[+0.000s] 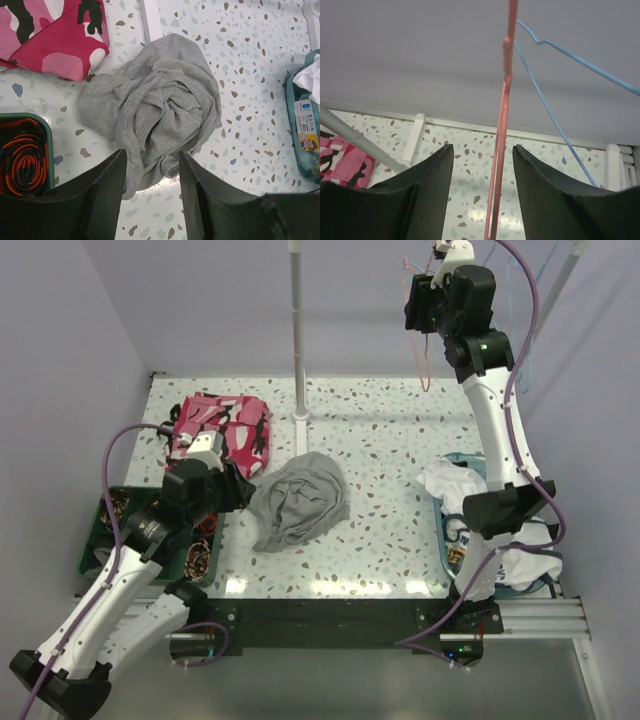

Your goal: Place the tank top on the hanger

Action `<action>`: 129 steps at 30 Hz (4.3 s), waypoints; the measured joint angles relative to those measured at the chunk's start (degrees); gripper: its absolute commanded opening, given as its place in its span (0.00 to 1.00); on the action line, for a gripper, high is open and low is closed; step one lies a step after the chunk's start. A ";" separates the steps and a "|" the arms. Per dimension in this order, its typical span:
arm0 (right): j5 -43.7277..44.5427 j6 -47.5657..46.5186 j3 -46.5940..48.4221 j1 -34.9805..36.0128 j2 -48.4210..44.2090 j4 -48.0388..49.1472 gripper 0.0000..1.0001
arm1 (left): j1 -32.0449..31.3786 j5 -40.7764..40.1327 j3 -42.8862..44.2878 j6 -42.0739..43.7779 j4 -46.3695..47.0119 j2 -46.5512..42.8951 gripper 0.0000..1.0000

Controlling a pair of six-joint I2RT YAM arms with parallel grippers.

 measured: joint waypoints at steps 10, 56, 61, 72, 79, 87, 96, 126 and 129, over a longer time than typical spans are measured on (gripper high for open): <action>2.12 1.64 0.00 -0.02 0.02 -0.46 0.37 | 0.00 0.00 0.24 -0.02 -0.04 -0.04 0.51; 10.51 6.71 -2.95 1.18 -0.76 2.58 0.27 | 0.00 0.00 0.33 -0.02 -0.37 -0.13 0.51; 10.51 6.73 -2.89 1.18 0.72 1.44 0.23 | 0.00 0.00 0.33 0.00 -0.35 -0.13 0.51; 10.60 6.71 0.79 1.18 2.19 -0.46 0.00 | 0.00 0.02 0.33 0.00 -0.35 -0.11 0.51; 11.15 6.60 0.96 1.18 2.19 -1.25 0.00 | 0.00 0.02 1.27 0.02 -0.33 0.31 0.50; 12.04 6.29 0.96 1.18 2.19 -1.20 0.00 | 0.00 0.02 1.53 0.00 -0.33 0.39 0.50; 11.98 6.27 0.26 1.18 1.38 0.26 0.00 | 0.00 -0.02 1.88 0.00 -0.35 0.44 0.50; 8.96 6.67 -19.23 2.19 -14.73 8.92 0.00 | 0.00 -0.61 1.97 0.02 -0.33 0.59 0.51; 8.92 6.71 -21.29 2.54 -17.07 10.32 0.00 | 0.00 -0.61 1.97 0.02 -0.33 0.90 0.52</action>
